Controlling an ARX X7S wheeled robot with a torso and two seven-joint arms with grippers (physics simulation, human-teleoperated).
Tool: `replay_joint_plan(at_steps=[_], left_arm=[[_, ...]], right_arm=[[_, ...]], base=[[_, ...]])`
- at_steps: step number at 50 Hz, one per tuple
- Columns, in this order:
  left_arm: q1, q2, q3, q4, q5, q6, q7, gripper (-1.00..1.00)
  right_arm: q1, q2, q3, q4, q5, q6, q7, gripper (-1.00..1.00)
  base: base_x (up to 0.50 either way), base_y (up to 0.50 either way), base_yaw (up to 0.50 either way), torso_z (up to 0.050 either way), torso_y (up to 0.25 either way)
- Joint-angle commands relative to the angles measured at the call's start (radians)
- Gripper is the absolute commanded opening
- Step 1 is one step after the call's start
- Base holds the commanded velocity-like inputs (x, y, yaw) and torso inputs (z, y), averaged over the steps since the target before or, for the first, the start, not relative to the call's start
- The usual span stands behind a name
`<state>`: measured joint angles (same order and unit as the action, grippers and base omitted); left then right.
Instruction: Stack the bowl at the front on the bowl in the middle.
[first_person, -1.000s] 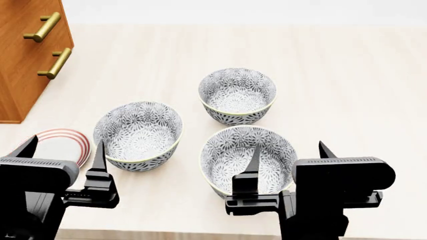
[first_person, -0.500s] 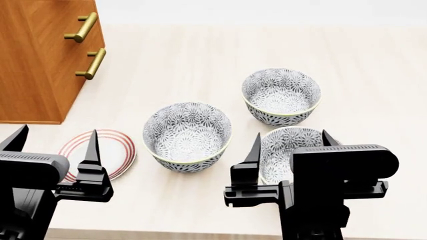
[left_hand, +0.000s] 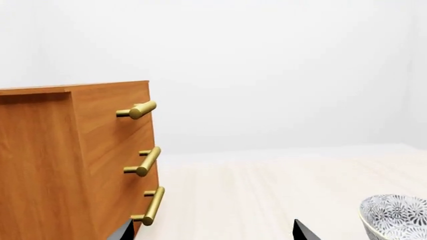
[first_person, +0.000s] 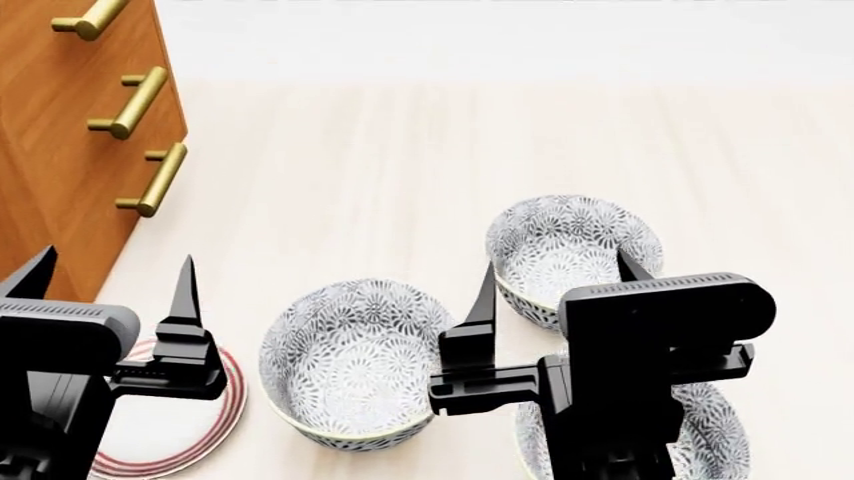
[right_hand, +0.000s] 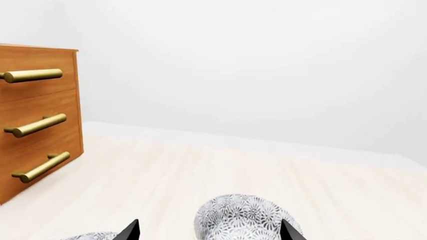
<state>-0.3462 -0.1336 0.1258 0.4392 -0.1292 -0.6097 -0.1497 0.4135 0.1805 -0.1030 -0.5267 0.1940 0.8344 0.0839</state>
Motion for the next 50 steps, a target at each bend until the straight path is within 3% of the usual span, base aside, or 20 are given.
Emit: replay_joint_plan(at_steps=[1,19,28,35,44,50], left_arm=[[-0.004,-0.009,0.005,-0.003,-0.006,0.005,-0.012,1.0],[0.0,-0.02,0.014,-0.014,-0.017,0.015,-0.024,1.0],[0.004,-0.024,0.021,-0.017,-0.023,0.019,-0.029,1.0],[0.002,-0.028,0.023,-0.021,-0.029,0.019,-0.033,1.0],[-0.003,-0.031,0.031,-0.032,-0.031,0.024,-0.038,1.0],[0.0,-0.036,0.037,-0.031,-0.034,0.026,-0.04,1.0]], right_arm=[[0.004,0.007,-0.004,-0.002,0.012,0.001,-0.002,1.0],[0.001,0.004,-0.003,0.027,0.015,-0.022,0.017,1.0],[0.016,-0.008,0.009,0.034,0.011,0.019,0.059,1.0],[0.091,-0.001,0.05,0.042,0.056,0.139,0.052,1.0],[0.318,-0.005,0.215,0.066,0.171,0.515,0.069,1.0],[0.465,0.002,0.252,0.203,0.173,0.632,0.084,1.0]], base=[[0.5,0.0,0.0,0.0,0.0],[0.5,0.0,0.0,0.0,0.001],[0.0,0.0,0.0,0.0,0.0],[0.0,0.0,0.0,0.0,0.0],[0.0,0.0,0.0,0.0,0.0],[0.0,0.0,0.0,0.0,0.0]])
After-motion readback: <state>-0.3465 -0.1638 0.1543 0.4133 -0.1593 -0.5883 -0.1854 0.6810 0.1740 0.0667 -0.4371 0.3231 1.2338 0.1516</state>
